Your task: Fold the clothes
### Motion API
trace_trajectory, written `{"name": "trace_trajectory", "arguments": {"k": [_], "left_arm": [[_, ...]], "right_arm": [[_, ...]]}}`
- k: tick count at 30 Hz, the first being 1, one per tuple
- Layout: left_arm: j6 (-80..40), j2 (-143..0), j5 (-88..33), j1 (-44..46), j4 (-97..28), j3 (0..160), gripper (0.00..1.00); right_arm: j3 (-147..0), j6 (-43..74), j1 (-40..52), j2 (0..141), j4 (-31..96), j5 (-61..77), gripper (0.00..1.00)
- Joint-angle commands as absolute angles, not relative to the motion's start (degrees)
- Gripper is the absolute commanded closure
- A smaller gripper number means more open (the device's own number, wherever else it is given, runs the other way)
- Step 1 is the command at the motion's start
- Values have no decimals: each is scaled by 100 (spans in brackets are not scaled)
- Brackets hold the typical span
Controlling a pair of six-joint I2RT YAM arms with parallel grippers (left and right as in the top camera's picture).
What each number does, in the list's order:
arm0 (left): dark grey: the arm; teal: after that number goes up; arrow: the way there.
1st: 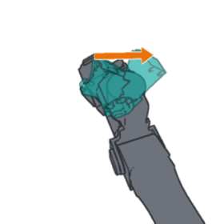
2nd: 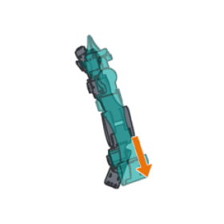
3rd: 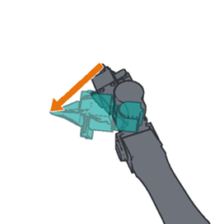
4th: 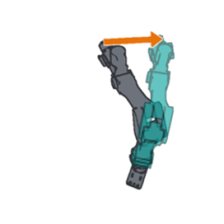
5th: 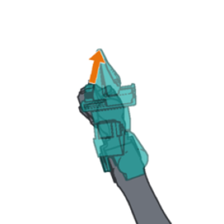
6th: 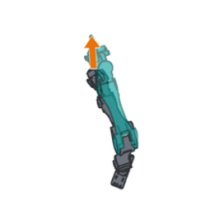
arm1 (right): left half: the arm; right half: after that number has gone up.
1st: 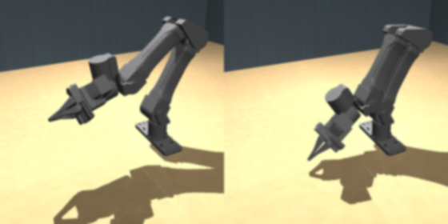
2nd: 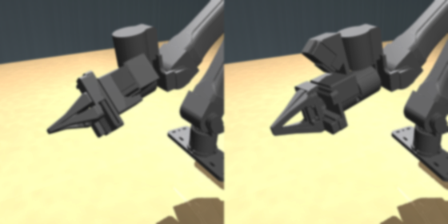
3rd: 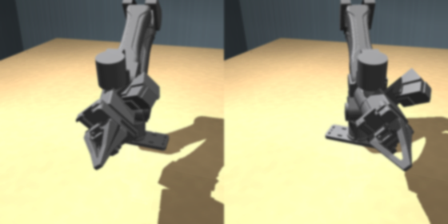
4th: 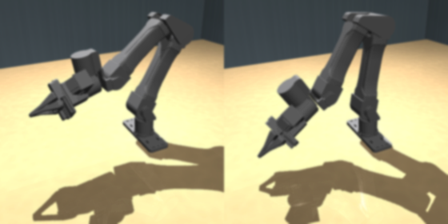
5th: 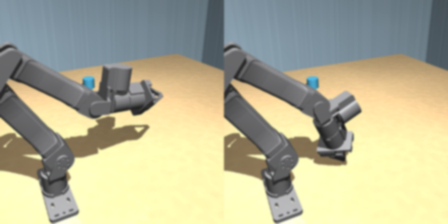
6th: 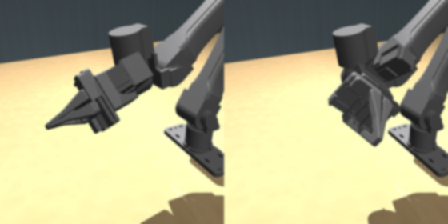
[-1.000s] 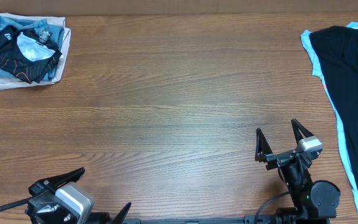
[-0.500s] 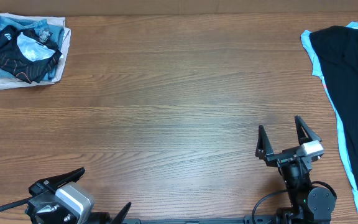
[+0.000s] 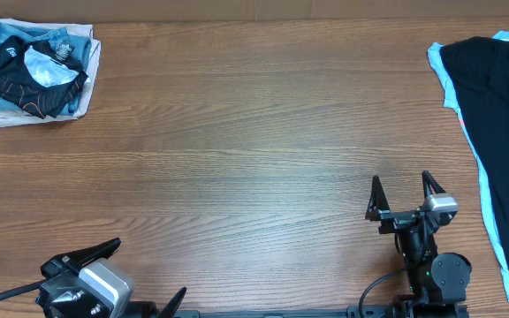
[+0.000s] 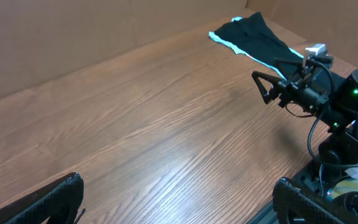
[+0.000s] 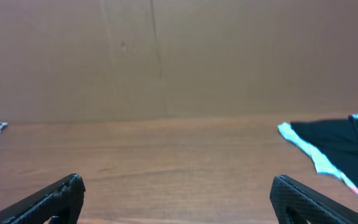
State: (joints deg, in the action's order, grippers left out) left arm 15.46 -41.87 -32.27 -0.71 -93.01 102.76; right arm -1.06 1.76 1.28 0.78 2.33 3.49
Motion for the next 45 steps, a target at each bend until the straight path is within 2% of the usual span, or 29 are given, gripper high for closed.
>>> {"name": "trace_trajectory", "arguments": {"k": [1, 36, 45], "left_arm": [[1673, -4235, -3238, -34, -9284, 10274, 0], [1673, -4235, -3236, -34, -9284, 10274, 0], [1632, -4235, -3297, -32, -9666, 10274, 0]], "right_arm": [[-47, 211, 187, 16, 392, 244, 0], [-47, 211, 187, 16, 464, 244, 0], [-47, 211, 187, 16, 462, 244, 0]]}}
